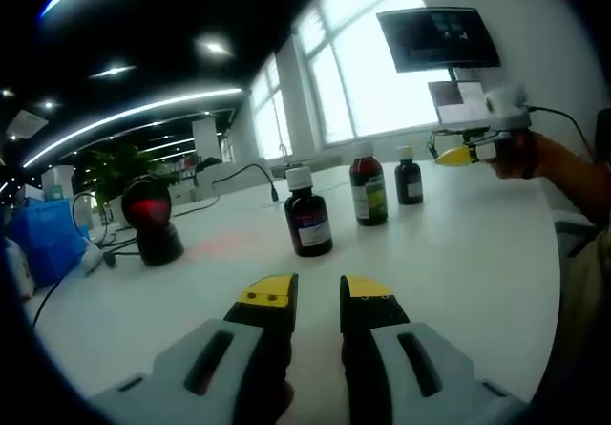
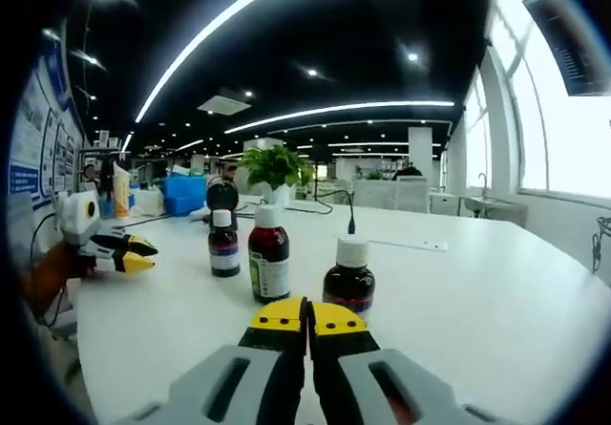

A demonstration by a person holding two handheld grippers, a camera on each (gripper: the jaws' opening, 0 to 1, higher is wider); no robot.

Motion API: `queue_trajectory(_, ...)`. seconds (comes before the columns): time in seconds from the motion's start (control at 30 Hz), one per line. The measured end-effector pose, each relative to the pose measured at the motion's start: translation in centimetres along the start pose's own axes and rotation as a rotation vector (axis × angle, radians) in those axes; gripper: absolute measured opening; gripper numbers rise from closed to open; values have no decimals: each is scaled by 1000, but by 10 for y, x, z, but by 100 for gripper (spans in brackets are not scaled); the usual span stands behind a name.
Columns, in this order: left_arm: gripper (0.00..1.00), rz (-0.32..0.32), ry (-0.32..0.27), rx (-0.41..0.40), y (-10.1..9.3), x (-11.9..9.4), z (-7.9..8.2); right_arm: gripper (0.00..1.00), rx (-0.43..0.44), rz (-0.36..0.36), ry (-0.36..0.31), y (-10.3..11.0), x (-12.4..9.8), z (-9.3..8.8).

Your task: Rotate the medicine bottle to make it face forward pick up the medicine bottle inspect the drug traceability code place the medicine on the table

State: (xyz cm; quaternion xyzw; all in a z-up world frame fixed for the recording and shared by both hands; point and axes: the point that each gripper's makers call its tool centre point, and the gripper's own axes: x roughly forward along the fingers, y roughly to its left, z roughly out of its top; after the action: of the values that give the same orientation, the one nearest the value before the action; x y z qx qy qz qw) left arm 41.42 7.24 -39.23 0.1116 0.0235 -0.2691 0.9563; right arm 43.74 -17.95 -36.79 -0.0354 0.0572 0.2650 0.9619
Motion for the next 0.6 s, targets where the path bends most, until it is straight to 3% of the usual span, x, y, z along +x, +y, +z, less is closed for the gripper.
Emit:
queue_trajectory(0.17,10,5,0,-3,2,0,0,0,41,0,-7,2,-9,-4)
queue_trajectory(0.6,10,17,-11,-8,7,1,0,0,13,9,12,13,-20,-22)
